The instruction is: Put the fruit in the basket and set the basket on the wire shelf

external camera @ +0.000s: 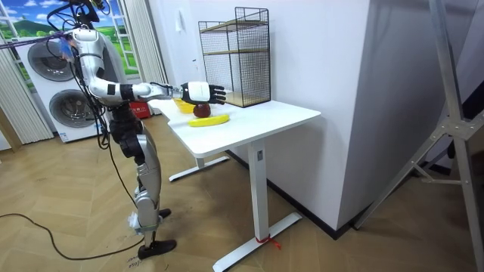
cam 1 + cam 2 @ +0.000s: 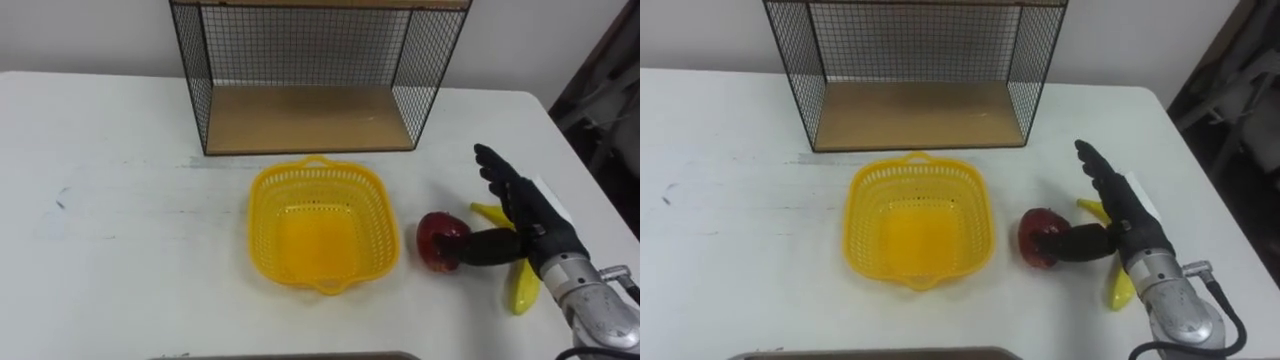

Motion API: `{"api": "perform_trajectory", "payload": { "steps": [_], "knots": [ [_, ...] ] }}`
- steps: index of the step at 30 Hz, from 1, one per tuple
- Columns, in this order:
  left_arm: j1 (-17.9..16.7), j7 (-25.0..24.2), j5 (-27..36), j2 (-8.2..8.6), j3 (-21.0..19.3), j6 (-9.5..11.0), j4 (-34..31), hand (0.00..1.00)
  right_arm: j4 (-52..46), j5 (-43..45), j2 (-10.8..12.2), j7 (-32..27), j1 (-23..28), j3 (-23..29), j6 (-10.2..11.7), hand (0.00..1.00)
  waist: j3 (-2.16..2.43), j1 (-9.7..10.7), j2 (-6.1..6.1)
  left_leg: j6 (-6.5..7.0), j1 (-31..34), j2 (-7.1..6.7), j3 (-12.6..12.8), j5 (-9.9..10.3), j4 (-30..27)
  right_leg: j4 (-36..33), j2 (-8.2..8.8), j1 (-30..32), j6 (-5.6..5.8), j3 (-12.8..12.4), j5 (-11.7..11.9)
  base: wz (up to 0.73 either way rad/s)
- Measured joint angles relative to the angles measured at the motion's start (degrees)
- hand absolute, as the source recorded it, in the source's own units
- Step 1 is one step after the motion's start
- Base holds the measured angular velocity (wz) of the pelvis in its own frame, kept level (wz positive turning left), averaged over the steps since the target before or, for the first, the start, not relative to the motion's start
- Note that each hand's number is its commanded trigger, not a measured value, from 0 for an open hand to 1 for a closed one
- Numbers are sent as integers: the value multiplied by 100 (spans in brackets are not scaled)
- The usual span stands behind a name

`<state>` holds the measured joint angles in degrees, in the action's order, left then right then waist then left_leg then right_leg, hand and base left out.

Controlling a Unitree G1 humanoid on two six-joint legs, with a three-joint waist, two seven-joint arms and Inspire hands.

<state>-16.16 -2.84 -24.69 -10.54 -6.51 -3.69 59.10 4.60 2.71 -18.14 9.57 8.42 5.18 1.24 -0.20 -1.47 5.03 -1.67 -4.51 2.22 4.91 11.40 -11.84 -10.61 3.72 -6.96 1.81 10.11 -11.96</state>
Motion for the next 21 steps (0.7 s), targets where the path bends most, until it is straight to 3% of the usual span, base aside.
{"api": "perform_trajectory", "payload": {
  "steps": [7, 21],
  "knots": [
    [94, 6, -13, -91, 8, 12, 60, 0, 385, 33, 27, 212, -5, -140, 35, 0, -3, -46, 6, -1, -20, 0, 1, 1, -1, -2, -5, -18, -1, -28, 6, 0],
    [80, 7, -16, -98, 19, 35, 60, 0, 710, 240, 177, 437, -17, -181, 67, 0, 1, -45, -49, -1, -30, 0, -7, 1, -1, -2, -6, -42, -1, -30, 10, 0]
  ]
}}
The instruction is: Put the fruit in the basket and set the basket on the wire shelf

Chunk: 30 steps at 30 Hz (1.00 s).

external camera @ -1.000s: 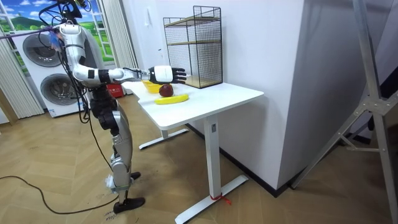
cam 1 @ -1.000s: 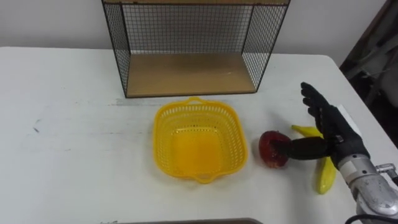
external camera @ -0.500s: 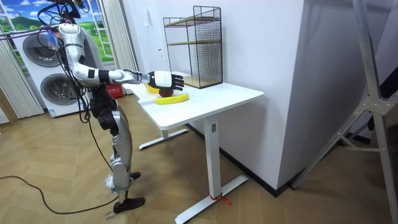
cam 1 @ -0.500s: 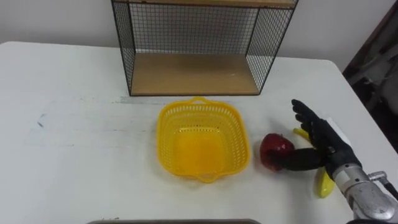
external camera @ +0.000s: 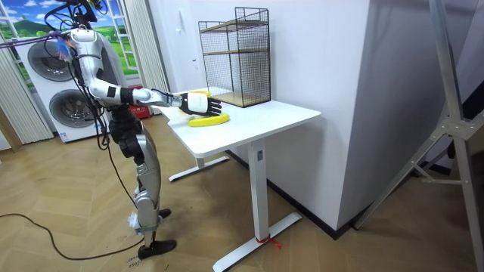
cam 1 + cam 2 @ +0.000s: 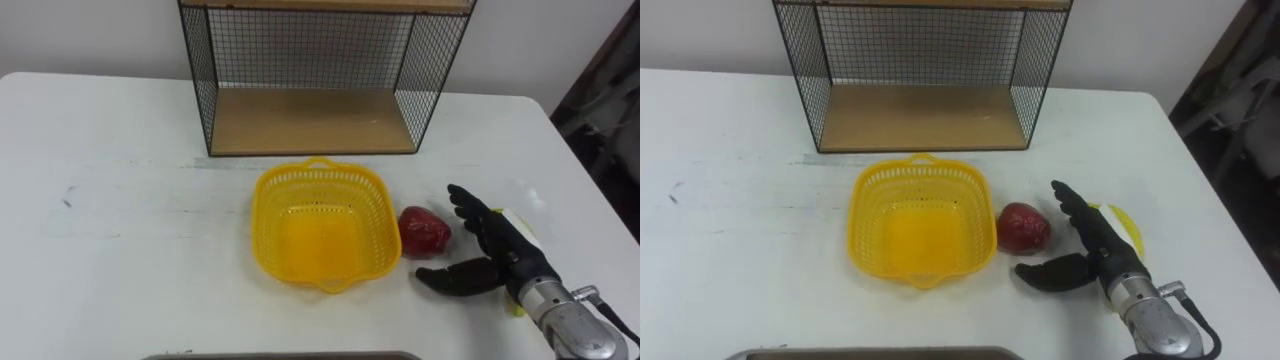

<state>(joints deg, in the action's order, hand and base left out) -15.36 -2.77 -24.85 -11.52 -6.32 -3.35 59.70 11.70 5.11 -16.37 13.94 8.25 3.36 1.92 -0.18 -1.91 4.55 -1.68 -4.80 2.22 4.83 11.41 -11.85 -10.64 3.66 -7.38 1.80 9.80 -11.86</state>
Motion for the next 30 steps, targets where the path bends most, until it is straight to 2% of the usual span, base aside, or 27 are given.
{"api": "perform_trajectory", "payload": {
  "steps": [30],
  "knots": [
    [9, -5, -13, -2, 102, 16, -9, 0, 4, 165, 5, 39, -24, -2, 6, 0, -11, -9, -14, -6, 30, 0, -20, 6, -33, 11, -4, -9, -1, 15, 1, 0]
  ]
}}
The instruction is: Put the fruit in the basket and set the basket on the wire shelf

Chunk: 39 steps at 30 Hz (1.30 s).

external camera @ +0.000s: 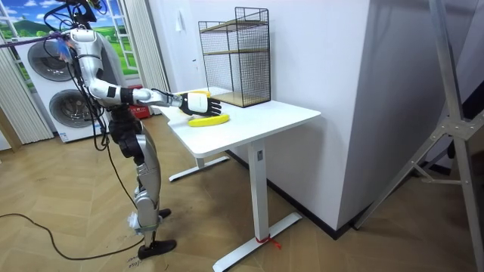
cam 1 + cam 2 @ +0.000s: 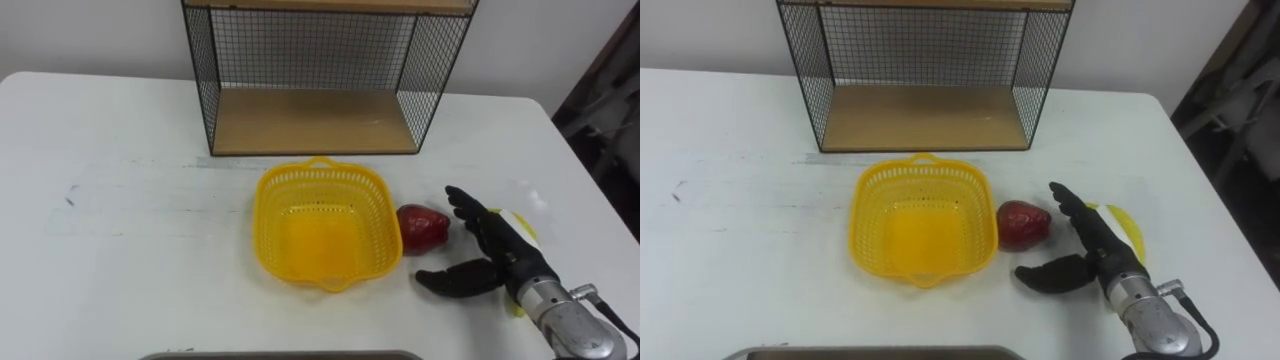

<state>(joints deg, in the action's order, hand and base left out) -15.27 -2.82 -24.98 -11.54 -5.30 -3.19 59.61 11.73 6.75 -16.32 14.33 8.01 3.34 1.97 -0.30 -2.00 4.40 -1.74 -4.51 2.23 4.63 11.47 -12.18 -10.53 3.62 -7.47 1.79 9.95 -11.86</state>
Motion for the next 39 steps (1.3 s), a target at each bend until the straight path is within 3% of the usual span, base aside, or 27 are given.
{"api": "perform_trajectory", "payload": {
  "steps": [7, 20, 32, 33, 34, 35, 39],
  "knots": [
    [0, 0, 0, -3, 4, 94, 1, 0, 0, -3, 3, -121, -6, -3, 51, 0, -25, -7, -45, -1, 6, 0, -17, 0, -6, 0, -2, -5, -1, 32, 1, 0],
    [-8, 7, -45, -10, 377, 91, -31, 0, 3, 315, -18, -551, -71, -312, 50, 0, -11, -149, -138, -7, -6, 7, -2, 3, 35, -1, -13, 2, -4, 30, 3, 0],
    [-17, 6, -51, -8, 377, 63, -27, 0, -17, 374, -21, -555, -136, -500, 46, 0, -12, -171, -119, -6, -17, 7, -5, 3, 38, 0, -13, -40, -4, 32, 3, 0],
    [-18, 6, -51, -7, 377, 62, -27, 0, -23, 384, -21, -554, -136, -504, 46, 26, -12, -173, -117, -6, -16, 7, -5, 3, 39, 0, -13, -40, -4, 32, 3, 0],
    [-18, 6, -51, -7, 377, 60, -27, 0, -35, 388, -21, -553, -136, -520, 45, 70, -13, -178, -111, -6, -15, 7, -5, 3, 40, 1, -13, -40, -4, 32, 3, 0],
    [-17, 6, -51, -7, 377, 59, -27, 0, -52, 396, -22, -552, -136, -556, 44, 100, -13, -180, -108, -6, -15, 7, -5, 3, 41, 1, -13, -40, -4, 33, 3, 0],
    [-17, 6, -51, -4, 381, 38, -25, 0, -121, 504, -35, -569, -141, -606, 44, 100, -11, -186, -101, -6, -13, 7, -6, 3, 43, 3, -13, -41, -4, 30, 3, 0]
  ]
}}
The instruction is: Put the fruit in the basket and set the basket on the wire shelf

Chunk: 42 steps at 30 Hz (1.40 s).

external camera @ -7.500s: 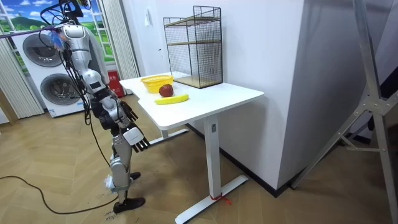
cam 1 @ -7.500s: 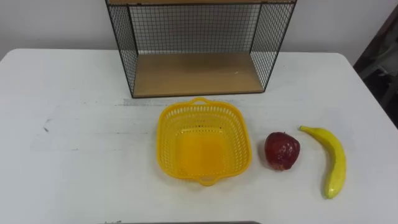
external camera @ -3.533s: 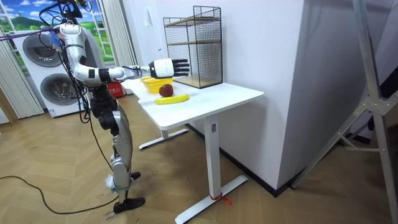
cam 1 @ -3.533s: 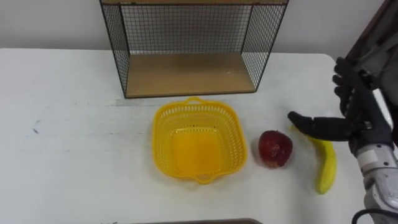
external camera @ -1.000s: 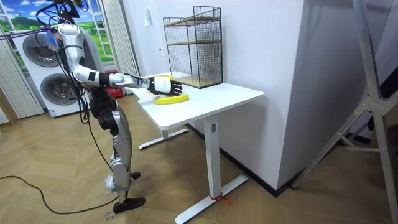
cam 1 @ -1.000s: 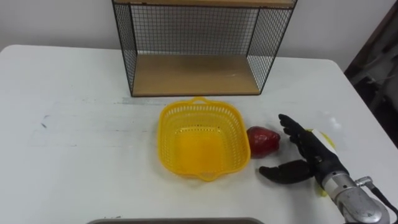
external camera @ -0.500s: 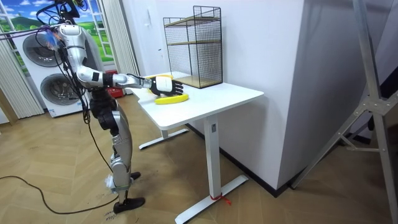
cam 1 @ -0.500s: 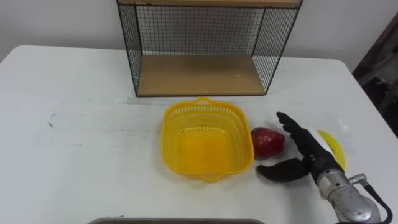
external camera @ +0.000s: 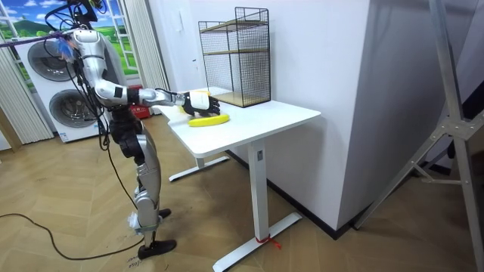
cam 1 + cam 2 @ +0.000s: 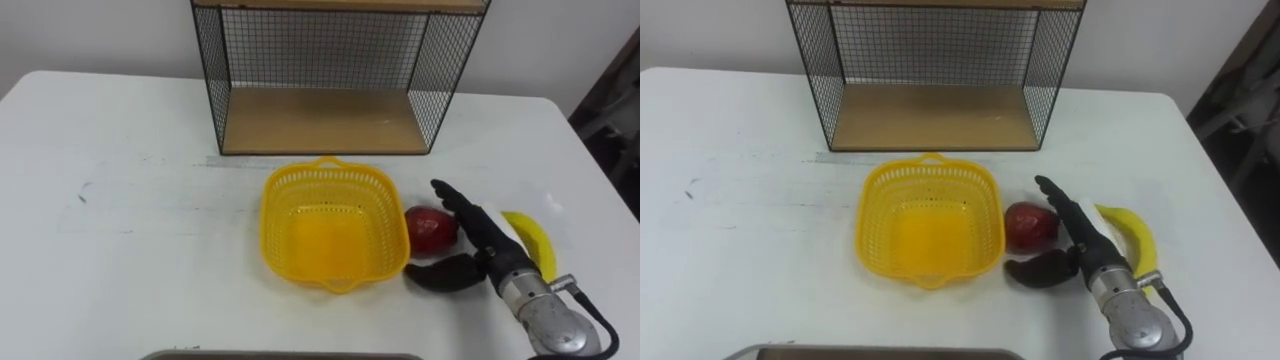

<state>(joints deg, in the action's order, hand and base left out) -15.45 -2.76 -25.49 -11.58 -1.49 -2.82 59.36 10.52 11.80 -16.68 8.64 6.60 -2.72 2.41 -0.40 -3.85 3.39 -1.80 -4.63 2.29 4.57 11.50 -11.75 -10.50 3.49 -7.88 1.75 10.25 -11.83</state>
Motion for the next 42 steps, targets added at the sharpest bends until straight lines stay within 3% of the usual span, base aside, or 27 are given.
{"api": "perform_trajectory", "payload": {
  "steps": [8, 24, 32, 42],
  "knots": [
    [42, 0, -4, 9, 52, -115, 3, 0, 0, 431, -31, -169, -144, -73, -43, 100, 12, -9, 2, 0, -1, -1, -33, 0, -1, 75, -2, -57, -2, 32, 16, 2],
    [-10, 0, -52, 16, 57, -215, 4, 0, 88, 68, -29, -174, -134, -168, -66, 100, 17, 10, -62, -4, -19, -3, -95, 2, -22, 92, -4, -104, -6, 98, 18, 2],
    [15, 1, -44, 14, -65, -193, 3, 0, 319, -375, -20, -218, -131, -122, 5, 100, 50, 50, 5, -5, -9, -15, -150, 3, -44, 108, -3, -122, -5, 112, 17, 3],
    [-48, 0, -47, 20, -109, -168, 6, 0, 576, -553, 60, -313, -77, -8, 186, 100, 45, 67, 3, -5, -96, -21, -152, 3, -66, 166, 0, -241, -2, 121, 19, 0]
  ]
}}
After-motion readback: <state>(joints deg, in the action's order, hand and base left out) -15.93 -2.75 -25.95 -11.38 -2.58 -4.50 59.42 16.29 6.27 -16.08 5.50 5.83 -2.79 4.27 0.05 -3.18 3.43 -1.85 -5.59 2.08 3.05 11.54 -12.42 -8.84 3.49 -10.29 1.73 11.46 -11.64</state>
